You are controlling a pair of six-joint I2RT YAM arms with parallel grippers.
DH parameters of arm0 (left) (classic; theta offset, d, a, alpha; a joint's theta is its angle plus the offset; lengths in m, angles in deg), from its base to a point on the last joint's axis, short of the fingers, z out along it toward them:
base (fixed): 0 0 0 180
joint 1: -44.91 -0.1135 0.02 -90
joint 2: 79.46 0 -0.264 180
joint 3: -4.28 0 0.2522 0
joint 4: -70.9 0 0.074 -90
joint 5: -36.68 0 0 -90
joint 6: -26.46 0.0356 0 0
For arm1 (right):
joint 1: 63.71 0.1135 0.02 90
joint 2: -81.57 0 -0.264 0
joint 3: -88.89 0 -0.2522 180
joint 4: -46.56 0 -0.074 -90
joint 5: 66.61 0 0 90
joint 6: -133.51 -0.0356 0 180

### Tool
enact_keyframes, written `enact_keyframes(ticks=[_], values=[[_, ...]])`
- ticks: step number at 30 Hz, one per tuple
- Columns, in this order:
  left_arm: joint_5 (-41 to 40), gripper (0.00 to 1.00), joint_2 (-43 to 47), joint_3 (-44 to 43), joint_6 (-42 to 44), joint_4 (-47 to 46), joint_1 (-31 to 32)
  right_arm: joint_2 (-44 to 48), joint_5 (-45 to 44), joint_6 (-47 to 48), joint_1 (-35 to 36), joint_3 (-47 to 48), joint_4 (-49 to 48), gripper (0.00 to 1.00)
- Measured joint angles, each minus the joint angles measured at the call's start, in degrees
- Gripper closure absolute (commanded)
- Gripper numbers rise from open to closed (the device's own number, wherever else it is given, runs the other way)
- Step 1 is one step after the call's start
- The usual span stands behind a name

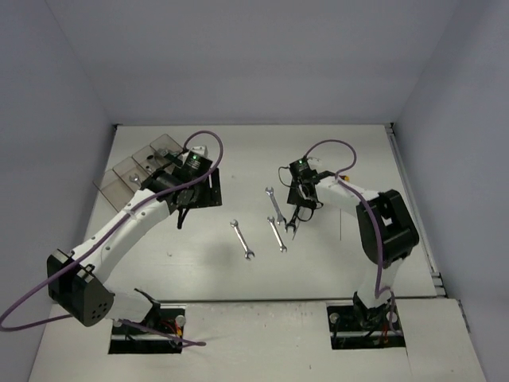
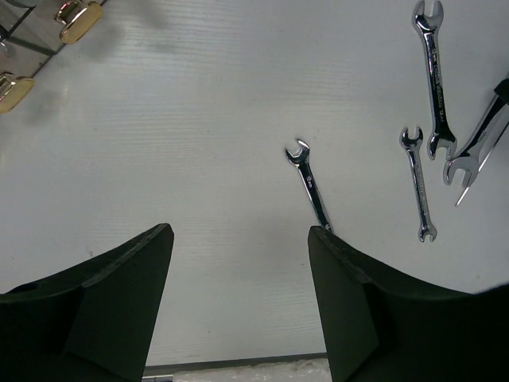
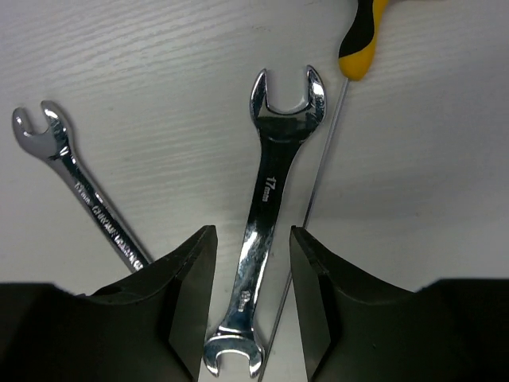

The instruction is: Sort the tools into containers

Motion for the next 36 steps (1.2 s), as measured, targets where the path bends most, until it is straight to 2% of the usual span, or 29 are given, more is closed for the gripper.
enact_keyframes(ticks=[13,21,29,33,35,36], values=[[1.63,0.35,1.51,4.56,0.58,0.16,0.0,-3.63,-1.71,-5.83,0.54,2.09,-0.73,0.67],[3.32,0.35,1.45,4.56,0.7,-0.22,0.0,-2.85,-5.57,-5.71,2.45,-0.14,-2.93,0.67],[4.75,0.35,0.68,4.49,0.7,-1.79,0.0,-2.21,-5.78,-4.27,3.03,-0.96,-2.62,0.69],[5.07,0.35,0.04,4.49,0.7,-2.41,0.0,-2.22,-5.75,-3.8,3.25,-0.63,-1.39,0.8],[5.23,0.35,-0.12,4.49,0.7,-2.65,0.0,-2.27,-5.63,-3.5,3.26,-0.35,-0.51,0.95],[5.39,0.35,-0.18,4.49,0.7,-2.77,0.0,-2.3,-5.5,-3.39,3.26,-0.24,-0.18,0.99]])
